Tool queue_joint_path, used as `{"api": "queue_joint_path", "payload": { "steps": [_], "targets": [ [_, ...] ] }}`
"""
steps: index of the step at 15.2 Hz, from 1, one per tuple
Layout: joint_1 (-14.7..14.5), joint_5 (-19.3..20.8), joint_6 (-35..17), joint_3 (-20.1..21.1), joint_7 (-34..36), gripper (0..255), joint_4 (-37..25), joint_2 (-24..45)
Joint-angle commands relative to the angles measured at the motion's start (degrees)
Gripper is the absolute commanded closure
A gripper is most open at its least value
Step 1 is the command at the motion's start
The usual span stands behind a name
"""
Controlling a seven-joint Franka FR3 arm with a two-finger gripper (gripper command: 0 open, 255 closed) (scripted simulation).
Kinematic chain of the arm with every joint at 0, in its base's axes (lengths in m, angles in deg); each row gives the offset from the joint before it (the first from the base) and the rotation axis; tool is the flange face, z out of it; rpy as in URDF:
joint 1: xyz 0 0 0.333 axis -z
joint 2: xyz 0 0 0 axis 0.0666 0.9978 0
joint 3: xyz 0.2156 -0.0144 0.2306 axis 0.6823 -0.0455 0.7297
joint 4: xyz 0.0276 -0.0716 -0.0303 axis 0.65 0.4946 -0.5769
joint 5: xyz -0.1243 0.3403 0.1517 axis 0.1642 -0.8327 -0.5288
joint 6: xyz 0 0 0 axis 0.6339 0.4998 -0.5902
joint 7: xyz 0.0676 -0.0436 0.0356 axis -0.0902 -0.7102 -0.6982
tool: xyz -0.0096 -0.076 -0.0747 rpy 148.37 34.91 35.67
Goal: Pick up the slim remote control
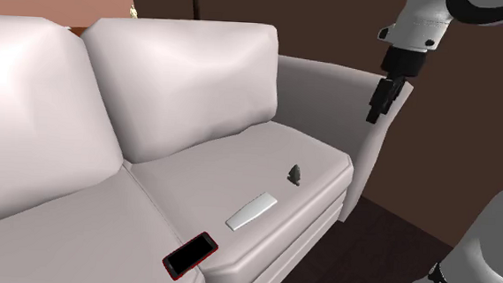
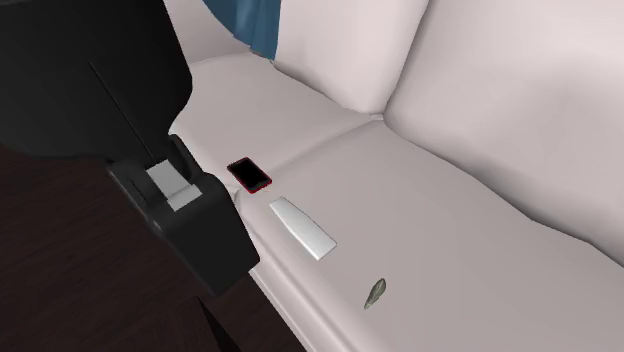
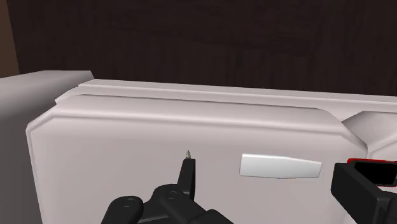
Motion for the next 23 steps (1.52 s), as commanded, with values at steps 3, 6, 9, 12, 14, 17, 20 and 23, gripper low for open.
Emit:
{"api": "queue_joint_path", "payload": {
  "steps": [3, 6, 9, 12, 14, 17, 20, 23],
  "targets": [
    [-1.22, 0.56, -3.71, -0.69, -4.14, 0, 1.38, 2.56],
    [-3.04, 1.27, -9.18, -1.62, -10.20, 0, 2.84, 6.90],
    [-4.79, 1.79, -14.49, -2.35, -16.14, 0, 3.61, 11.75],
    [-6.49, 2.16, -19.55, -2.86, -21.95, 0, 3.74, 16.99],
    [-7.57, 2.32, -22.76, -3.07, -25.76, 0, 3.51, 20.64],
    [-9.12, 2.47, -27.31, -3.16, -31.35, 0, 2.72, 26.27],
    [-10.51, 2.56, -31.50, -2.92, -36.79, 0, 1.48, 31.98],
    [-11.77, 2.71, -35.33, -2.39, -42.01, 0, -0.13, 37.71]
  ]
}}
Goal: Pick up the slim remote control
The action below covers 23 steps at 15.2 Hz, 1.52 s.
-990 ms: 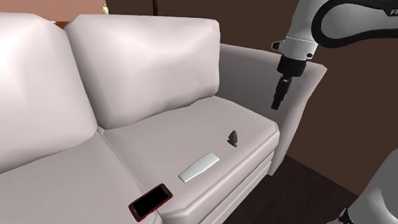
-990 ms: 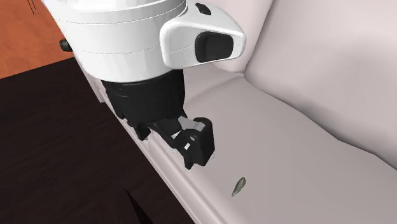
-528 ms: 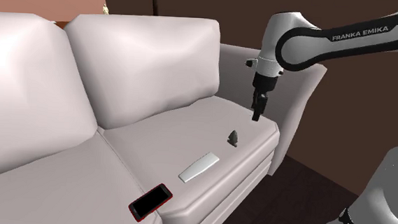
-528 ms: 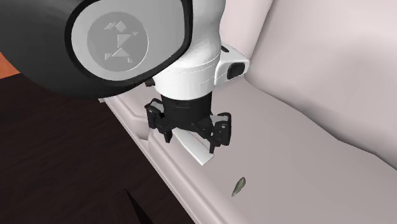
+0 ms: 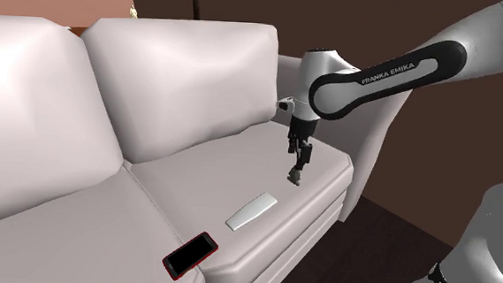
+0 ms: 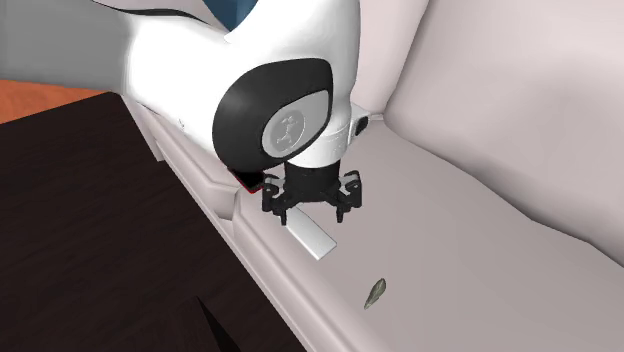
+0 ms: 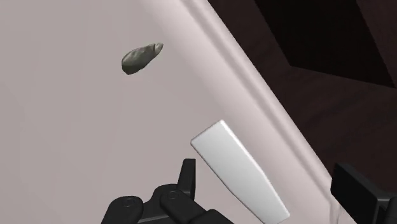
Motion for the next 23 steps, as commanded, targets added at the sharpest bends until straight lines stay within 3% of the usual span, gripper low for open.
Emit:
{"api": "queue_joint_path", "payload": {
  "steps": [1, 15, 23],
  "targets": [
    [-0.89, 0.13, -2.75, 0.50, -3.50, 0, -0.88, 3.75],
    [-5.51, 5.28, -15.99, 5.71, -23.11, 0, -11.68, 29.12],
    [-5.95, 6.31, -20.69, 5.26, -22.72, 0, -11.85, 34.04]
  ]
}}
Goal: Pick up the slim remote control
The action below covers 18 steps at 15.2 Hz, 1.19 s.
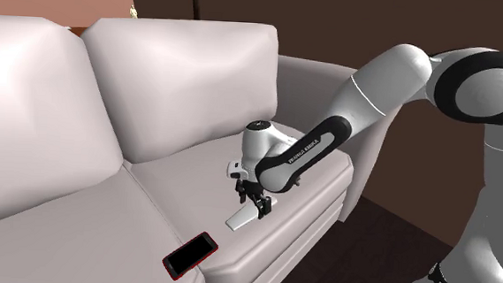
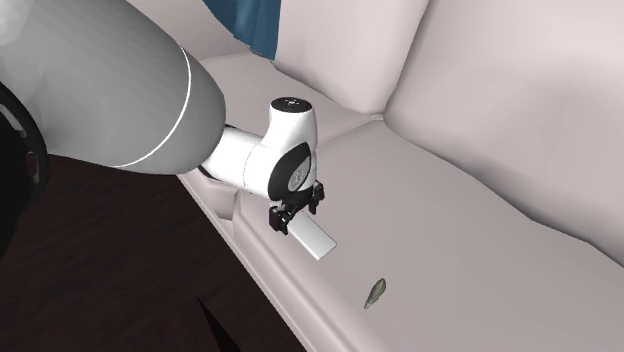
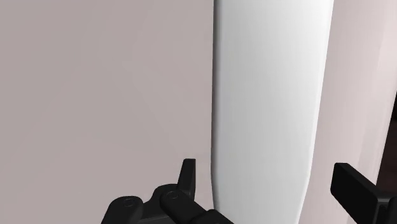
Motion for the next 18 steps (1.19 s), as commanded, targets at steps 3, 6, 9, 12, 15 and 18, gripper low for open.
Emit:
{"api": "queue_joint_path", "payload": {
  "steps": [3, 6, 9, 12, 15, 18],
  "targets": [
    [-0.12, 0.21, -0.95, -0.13, 0.15, 255, -0.24, 1.18],
    [-0.16, 0.22, -0.97, -0.13, 0.20, 255, -0.31, 1.27],
    [-0.16, 0.23, -0.95, -0.13, 0.19, 255, -0.36, 1.29],
    [-0.08, 0.18, -0.89, -0.12, 0.10, 255, -0.18, 1.06],
    [0.09, -0.16, 0.87, 0.11, -0.14, 255, -0.08, -0.82],
    [0.24, -0.51, 2.69, 0.33, -0.38, 255, -0.13, -2.61]
  ]
}}
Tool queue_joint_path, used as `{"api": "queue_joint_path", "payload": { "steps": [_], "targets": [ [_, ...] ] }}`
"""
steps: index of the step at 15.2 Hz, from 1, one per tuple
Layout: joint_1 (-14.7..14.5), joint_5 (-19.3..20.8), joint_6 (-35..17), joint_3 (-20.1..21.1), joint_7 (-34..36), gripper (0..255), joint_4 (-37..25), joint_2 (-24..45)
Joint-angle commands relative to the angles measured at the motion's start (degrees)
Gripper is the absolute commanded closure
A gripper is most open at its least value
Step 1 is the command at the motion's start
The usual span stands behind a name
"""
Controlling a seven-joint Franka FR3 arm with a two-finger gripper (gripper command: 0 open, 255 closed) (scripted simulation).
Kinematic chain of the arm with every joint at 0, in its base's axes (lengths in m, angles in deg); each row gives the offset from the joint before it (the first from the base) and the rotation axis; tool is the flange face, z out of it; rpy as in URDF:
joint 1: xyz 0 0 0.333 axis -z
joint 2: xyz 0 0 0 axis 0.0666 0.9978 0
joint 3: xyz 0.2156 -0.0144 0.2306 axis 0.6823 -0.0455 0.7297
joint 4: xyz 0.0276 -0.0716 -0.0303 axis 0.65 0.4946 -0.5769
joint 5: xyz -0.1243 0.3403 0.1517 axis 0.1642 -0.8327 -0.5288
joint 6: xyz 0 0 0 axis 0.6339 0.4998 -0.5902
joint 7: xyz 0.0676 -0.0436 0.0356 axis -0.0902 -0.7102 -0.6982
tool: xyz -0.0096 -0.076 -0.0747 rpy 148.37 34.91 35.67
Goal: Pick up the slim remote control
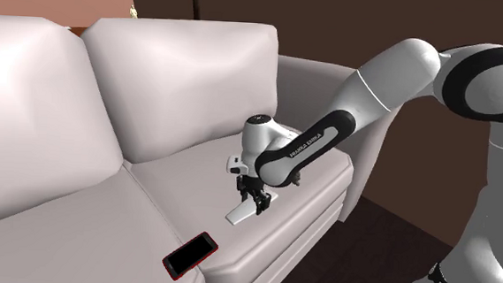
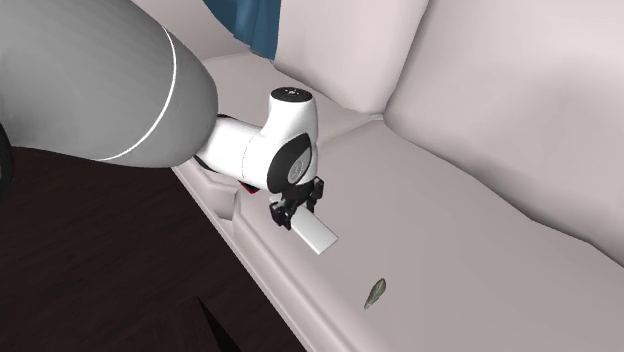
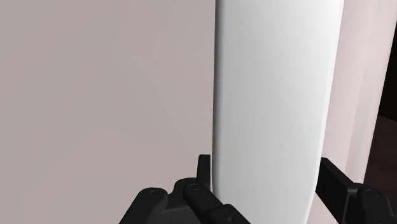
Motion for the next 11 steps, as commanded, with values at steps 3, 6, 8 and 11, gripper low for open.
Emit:
{"api": "queue_joint_path", "payload": {
  "steps": [3, 6, 8, 11],
  "targets": [
    [0.15, -0.47, 2.39, 0.28, -0.25, 255, 0.07, -2.46],
    [0.27, -0.80, 4.28, 0.44, -0.48, 255, -0.18, -4.12],
    [0.34, -1.02, 5.57, 0.54, -0.63, 255, -0.41, -5.18],
    [0.38, -1.15, 6.32, 0.59, -0.72, 255, -0.57, -5.78]
  ]
}}
